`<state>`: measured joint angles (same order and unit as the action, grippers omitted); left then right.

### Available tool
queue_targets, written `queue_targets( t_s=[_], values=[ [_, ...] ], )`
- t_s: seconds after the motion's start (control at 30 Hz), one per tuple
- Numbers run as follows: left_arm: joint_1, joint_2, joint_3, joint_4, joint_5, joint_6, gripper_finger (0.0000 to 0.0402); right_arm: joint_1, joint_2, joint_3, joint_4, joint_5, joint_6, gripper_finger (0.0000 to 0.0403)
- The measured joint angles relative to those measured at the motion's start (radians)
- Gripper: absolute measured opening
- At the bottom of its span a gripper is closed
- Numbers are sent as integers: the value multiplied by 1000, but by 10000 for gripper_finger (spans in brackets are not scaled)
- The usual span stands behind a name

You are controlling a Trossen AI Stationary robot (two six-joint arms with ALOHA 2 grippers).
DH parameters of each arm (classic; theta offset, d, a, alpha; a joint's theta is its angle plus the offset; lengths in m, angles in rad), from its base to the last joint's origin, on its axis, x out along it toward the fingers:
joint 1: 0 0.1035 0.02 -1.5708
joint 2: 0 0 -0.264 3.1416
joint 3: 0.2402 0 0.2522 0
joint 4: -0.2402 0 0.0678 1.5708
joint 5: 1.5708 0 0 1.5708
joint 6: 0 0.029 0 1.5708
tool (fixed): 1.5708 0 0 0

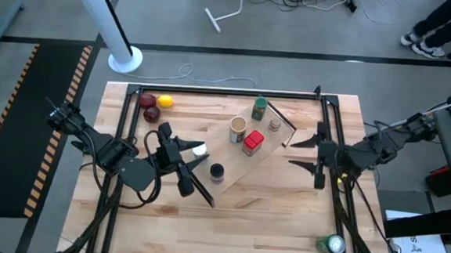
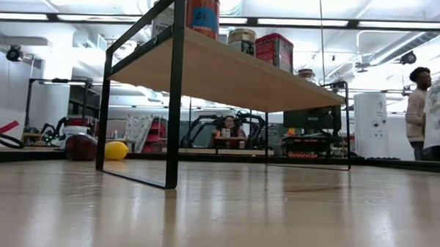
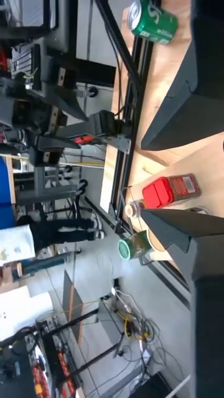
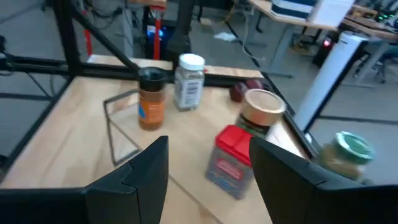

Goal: Shelf spices
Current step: Remove the brown seasoning bottle from the shelf

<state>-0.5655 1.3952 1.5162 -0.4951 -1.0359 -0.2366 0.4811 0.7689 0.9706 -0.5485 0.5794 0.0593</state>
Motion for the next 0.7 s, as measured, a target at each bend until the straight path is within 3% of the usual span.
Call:
queue_targets(
  t_s=[0.33,0.6,0.7],
  values=[
    [19,18,0,-34,-4,-29,148,-140,93,43,-70,3,-34,199],
    [49,27,0,-131,-6,-123,146,-168,185,40,-54,148,-96,199],
    [52,27,0,-149,-5,-140,146,-168,202,40,-57,154,-80,199]
  ],
)
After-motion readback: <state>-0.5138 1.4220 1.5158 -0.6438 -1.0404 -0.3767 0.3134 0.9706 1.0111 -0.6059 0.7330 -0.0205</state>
